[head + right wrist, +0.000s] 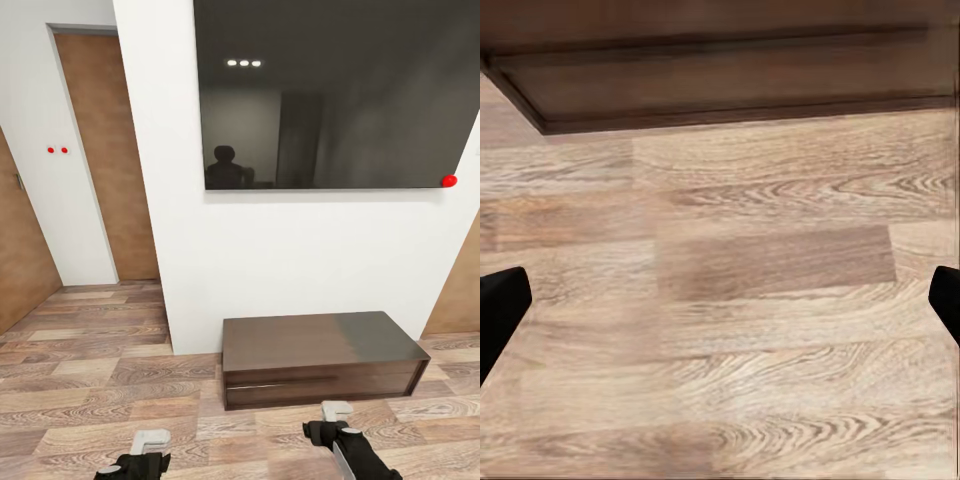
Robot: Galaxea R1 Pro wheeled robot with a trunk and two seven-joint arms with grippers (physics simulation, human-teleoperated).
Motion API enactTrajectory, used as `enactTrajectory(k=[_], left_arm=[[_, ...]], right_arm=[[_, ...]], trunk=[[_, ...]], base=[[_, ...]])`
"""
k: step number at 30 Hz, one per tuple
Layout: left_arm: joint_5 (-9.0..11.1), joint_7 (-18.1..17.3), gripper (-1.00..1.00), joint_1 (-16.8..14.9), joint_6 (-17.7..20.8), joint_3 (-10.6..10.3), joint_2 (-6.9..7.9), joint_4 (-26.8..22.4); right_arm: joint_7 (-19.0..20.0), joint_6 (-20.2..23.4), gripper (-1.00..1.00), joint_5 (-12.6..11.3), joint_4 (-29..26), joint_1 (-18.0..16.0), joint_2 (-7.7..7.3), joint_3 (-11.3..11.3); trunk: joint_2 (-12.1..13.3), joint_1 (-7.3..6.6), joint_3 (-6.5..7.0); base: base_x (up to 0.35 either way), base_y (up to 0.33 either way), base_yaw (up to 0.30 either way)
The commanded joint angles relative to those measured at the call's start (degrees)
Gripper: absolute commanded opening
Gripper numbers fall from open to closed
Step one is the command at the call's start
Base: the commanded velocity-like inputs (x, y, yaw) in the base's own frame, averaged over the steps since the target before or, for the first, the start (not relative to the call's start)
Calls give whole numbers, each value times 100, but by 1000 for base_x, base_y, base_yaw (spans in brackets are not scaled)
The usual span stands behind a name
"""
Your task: In the bedroom, move the book from the bed onto either nightstand, and place the two sandals side by side next to the bed.
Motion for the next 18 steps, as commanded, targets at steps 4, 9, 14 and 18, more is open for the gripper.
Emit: enactTrajectory(k=[4,9,14,18], left_arm=[[-5,64,100,79,578,-15,-219,-868],[49,374,100,343,941,-56,-436,-1881],[151,480,100,396,1002,-280,-667,-2100],[200,538,100,410,965,-425,-751,-2064]], right_arm=[[11,930,100,16,-1343,109,-6,6],[23,1481,100,31,-2580,307,-14,6],[31,1623,100,30,-3285,345,-95,4],[34,1745,100,28,-3918,415,-174,9]], trunk=[[-3,0,-9],[-3,0,-20],[-3,0,-35],[-3,0,-42]], base=[[0,0,-65],[0,0,-181],[0,0,-231],[0,0,-245]])
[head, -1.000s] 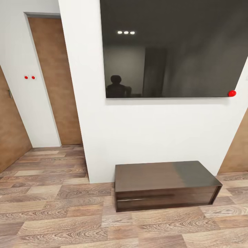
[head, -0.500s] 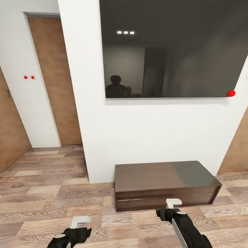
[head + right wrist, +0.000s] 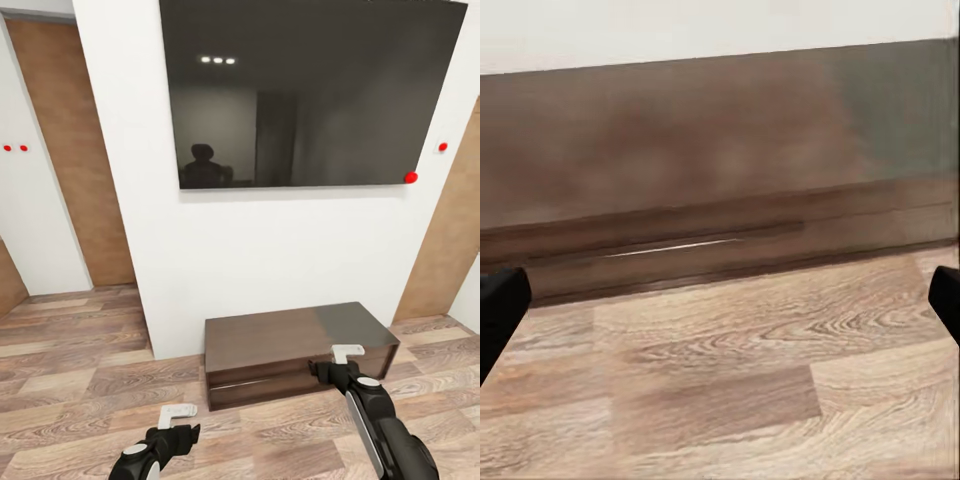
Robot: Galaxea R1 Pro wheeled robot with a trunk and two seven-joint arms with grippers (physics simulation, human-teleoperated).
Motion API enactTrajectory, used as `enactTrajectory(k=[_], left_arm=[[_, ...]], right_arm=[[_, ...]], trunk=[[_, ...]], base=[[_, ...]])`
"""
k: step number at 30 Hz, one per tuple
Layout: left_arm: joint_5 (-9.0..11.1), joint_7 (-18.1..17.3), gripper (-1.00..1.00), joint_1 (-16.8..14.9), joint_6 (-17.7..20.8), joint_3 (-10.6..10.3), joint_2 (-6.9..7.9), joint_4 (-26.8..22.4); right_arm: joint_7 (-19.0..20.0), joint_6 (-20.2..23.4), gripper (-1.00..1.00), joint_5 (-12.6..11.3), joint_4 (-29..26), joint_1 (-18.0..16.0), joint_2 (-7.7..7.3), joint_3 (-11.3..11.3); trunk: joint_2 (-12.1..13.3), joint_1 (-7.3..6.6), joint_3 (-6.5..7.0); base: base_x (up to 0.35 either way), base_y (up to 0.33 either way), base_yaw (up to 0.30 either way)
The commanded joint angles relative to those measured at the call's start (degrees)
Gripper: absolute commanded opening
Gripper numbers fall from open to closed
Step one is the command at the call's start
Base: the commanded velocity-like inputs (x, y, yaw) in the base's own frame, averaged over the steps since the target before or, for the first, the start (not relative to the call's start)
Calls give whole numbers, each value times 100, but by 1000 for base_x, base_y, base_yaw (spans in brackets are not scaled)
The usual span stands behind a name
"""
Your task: In the bedroom, move the book from the bed onto either nightstand, and place the two sandals side by side next to the bed.
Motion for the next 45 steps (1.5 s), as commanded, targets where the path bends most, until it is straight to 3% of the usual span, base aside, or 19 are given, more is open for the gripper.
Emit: enactTrajectory(k=[1,8,13,15,17,18,22,27,33,35,39,42,45], left_arm=[[50,54,100,-2,8,-27,-11,32],[68,67,100,-2,-107,-94,-75,173],[108,44,100,-120,1,-128,-129,-14],[416,46,100,-514,465,-165,-157,-315],[626,62,100,-658,621,-179,-162,-378],[626,62,100,-658,621,-179,-162,-378],[934,75,100,-807,677,-187,-154,-232],[1042,68,100,-875,648,-197,-158,158],[1110,42,100,-1045,511,-404,-162,774],[1134,50,100,-1108,203,-598,-156,965],[1167,12,100,-1141,-132,-704,-143,1072],[1254,-1,100,-1153,-277,-749,-144,1124],[1477,-14,100,-1163,-409,-796,-131,1182]], right_arm=[[1,82,100,0,-145,26,-14,0],[4,420,100,-3,-593,108,-47,-16],[2,563,100,-2,-927,139,-56,-21],[4,669,100,-16,-1283,138,-62,-60],[2,720,100,-20,-1373,129,-66,-88],[2,720,100,-20,-1373,129,-66,-88],[-2,774,100,-24,-1468,101,-72,-126],[0,794,100,-30,-1503,99,-72,-140],[3,811,100,-34,-1530,137,-61,-135],[0,818,100,-35,-1536,150,-55,-127],[-2,821,100,-35,-1539,157,-52,-130],[-3,822,100,-36,-1541,157,-55,-137],[-7,820,100,-36,-1542,157,-59,-145]], trunk=[[-4,0,-8],[-4,0,-12],[-4,0,-13],[-4,0,-13],[-4,0,-13],[-4,0,-13],[-4,0,-13],[-4,0,-13],[-4,0,-13],[-4,0,-13],[-4,0,-13],[-4,0,-13],[-4,0,-13]], base=[[0,0,-251],[0,0,-254],[0,0,-258],[0,0,-259],[0,0,-260],[0,0,-260],[0,0,-261],[0,0,-261],[0,0,-263],[0,0,-263],[0,0,-264],[0,0,-264],[0,0,-264]])
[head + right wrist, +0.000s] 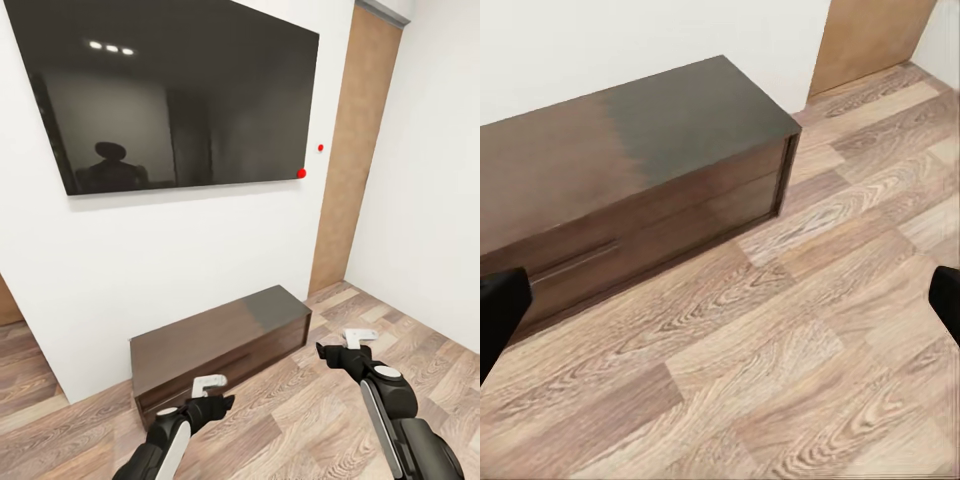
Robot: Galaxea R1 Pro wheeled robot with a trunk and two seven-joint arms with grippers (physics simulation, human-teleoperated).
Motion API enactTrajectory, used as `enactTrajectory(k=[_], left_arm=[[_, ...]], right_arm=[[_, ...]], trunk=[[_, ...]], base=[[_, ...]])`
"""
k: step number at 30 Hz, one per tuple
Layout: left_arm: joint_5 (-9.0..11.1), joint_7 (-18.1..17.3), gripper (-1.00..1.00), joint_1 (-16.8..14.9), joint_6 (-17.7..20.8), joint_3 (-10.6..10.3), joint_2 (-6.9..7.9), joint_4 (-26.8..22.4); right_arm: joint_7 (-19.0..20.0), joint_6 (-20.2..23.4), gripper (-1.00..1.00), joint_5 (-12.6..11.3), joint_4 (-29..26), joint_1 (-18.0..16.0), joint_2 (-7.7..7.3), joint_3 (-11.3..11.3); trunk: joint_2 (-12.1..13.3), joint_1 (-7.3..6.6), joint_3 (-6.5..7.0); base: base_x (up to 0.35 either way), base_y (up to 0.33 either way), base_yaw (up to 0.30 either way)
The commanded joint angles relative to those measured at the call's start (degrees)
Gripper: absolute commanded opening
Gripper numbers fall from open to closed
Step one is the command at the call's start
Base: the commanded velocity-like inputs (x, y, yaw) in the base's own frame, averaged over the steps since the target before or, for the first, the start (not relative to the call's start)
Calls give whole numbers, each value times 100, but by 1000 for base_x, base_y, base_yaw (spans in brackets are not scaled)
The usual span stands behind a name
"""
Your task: In the bedroom, move the book from the bed onto either nightstand, and place the two sandals side by side next to the bed.
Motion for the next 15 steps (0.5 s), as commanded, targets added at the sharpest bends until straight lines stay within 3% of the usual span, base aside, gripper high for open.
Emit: enactTrajectory(k=[1,8,15], left_arm=[[138,37,100,-5,-8,-16,5,6],[384,28,100,-11,-124,-45,28,53],[443,26,100,-12,-155,-51,36,72]], right_arm=[[-2,27,100,-2,-6,-5,-2,-1],[-5,25,100,1,-6,-5,-5,-6],[-6,24,100,1,-7,-5,-5,-8]], trunk=[[-4,0,-6],[-4,0,-6],[-4,0,-6]], base=[[0,0,-265],[0,0,-265],[0,0,-265]])
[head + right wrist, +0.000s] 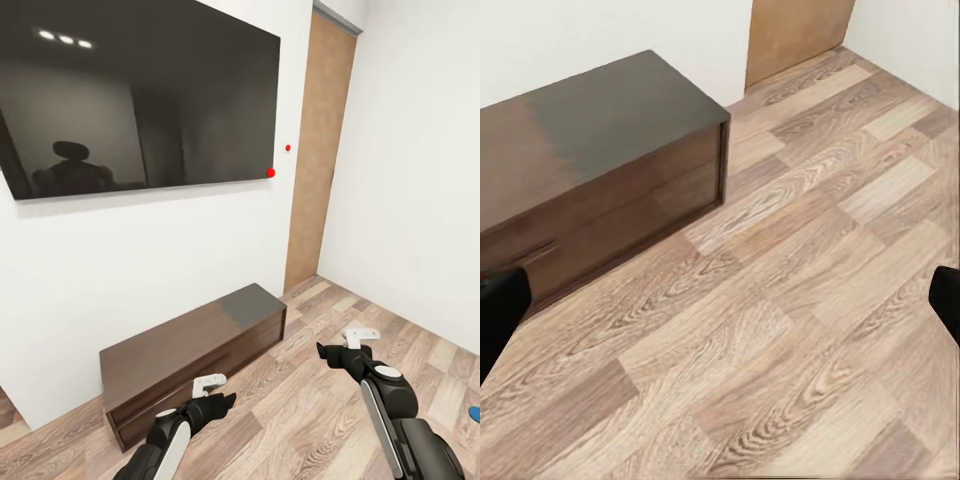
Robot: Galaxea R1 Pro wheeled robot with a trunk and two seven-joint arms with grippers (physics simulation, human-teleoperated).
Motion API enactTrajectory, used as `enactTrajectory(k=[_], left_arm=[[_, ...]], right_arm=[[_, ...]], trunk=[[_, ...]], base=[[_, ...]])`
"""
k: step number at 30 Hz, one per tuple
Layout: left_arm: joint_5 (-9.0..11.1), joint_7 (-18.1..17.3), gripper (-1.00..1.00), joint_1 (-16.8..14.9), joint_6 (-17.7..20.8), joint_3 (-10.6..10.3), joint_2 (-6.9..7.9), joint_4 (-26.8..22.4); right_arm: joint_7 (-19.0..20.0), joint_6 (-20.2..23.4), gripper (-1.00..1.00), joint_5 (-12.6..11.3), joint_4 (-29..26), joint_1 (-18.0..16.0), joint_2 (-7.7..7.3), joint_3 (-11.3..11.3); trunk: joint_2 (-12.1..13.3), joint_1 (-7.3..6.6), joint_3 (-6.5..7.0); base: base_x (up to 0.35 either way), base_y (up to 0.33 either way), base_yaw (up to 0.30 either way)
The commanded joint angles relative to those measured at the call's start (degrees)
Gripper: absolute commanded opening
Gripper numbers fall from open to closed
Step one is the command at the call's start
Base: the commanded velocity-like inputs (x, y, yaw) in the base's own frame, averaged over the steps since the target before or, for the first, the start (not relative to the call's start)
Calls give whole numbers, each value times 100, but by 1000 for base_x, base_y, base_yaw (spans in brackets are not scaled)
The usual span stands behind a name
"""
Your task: In the bedroom, move the book from the bed onto either nightstand, and place the two sandals side by side next to the bed.
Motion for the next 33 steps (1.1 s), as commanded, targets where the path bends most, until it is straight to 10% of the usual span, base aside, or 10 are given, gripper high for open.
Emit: enactTrajectory(k=[1,33], left_arm=[[74,38,100,-4,2,-11,4,80],[79,38,100,-4,-328,-16,-1,393]], right_arm=[[-1,28,100,-2,-6,-5,-1,0],[-1,28,100,-4,-6,0,7,-3]], trunk=[[-4,0,-6],[-4,0,-6]], base=[[0,0,-265],[0,0,-265]])
